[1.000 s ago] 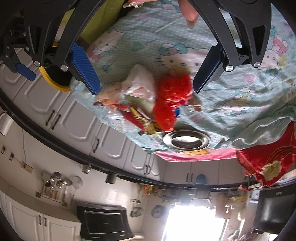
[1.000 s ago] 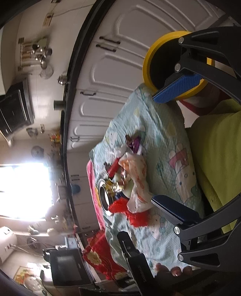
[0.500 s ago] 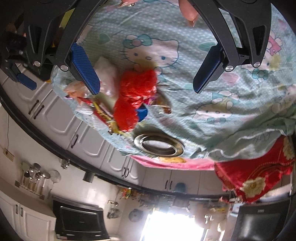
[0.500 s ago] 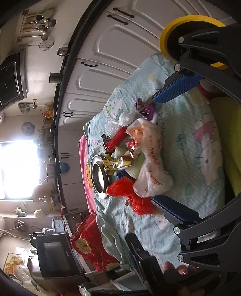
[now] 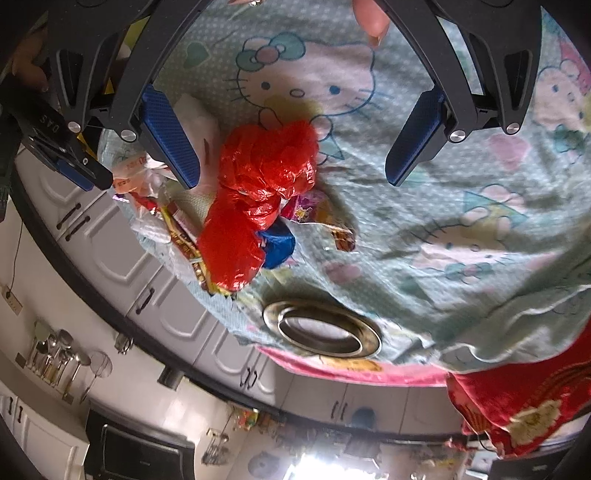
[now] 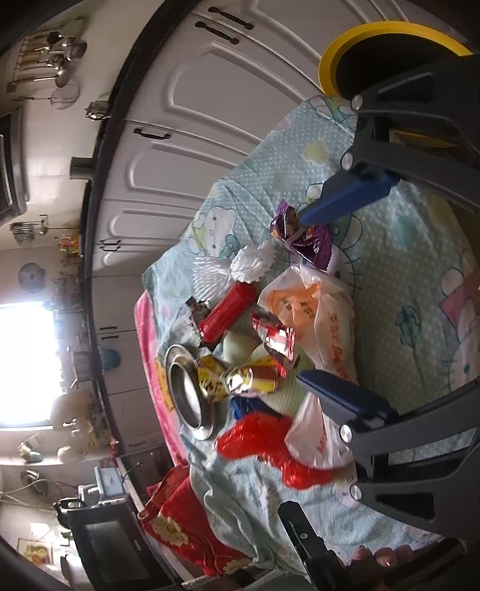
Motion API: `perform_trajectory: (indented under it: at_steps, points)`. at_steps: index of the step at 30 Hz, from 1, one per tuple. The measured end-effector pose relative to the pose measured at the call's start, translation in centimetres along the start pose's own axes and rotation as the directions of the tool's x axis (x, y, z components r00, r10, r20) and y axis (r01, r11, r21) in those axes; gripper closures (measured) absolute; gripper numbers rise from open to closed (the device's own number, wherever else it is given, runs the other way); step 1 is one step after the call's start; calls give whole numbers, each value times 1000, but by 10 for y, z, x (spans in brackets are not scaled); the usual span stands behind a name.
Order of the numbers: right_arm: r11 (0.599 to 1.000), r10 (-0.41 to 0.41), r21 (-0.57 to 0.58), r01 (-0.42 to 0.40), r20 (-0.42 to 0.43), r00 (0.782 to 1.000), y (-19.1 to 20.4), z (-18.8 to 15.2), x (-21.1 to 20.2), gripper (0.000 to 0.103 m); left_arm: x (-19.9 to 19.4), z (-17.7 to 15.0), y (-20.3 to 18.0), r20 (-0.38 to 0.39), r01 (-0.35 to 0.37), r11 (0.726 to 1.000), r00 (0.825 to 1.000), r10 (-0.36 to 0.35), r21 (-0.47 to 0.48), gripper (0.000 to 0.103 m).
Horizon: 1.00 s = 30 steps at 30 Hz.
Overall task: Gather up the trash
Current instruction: 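Grasp the red plastic bag with the left tool while the right tool grasps the white printed bag, then carry the red bag with the left tool while the right tool carries the white bag to the bin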
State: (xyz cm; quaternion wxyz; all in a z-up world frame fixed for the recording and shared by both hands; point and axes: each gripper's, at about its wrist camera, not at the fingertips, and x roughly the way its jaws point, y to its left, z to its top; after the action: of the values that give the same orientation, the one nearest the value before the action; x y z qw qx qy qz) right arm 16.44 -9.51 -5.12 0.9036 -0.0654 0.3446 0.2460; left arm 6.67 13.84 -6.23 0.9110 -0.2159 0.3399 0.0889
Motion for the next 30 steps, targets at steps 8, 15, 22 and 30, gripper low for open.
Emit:
perform_trajectory:
  at_steps: [8,15,22,30]
  points:
    - [996,79,43,-76,-57,995,-5,0,23,44,27,-6,6,-90,43,996,995,-50,-79,19]
    - [992,109,66,-104,-75,991,-6,-6,28,56,32,-11,10,-109,81,990,990,-93,-112,31]
    - [991,111,79,-106,-63,992,-10,-7,25,81,29,-13,10,-132,119,985,982,-136,-127,60]
    - [985,154,88,-148,-59,986,-9,-8,13,85,13,-16,5,-104,158,982,980,-168,-101,86]
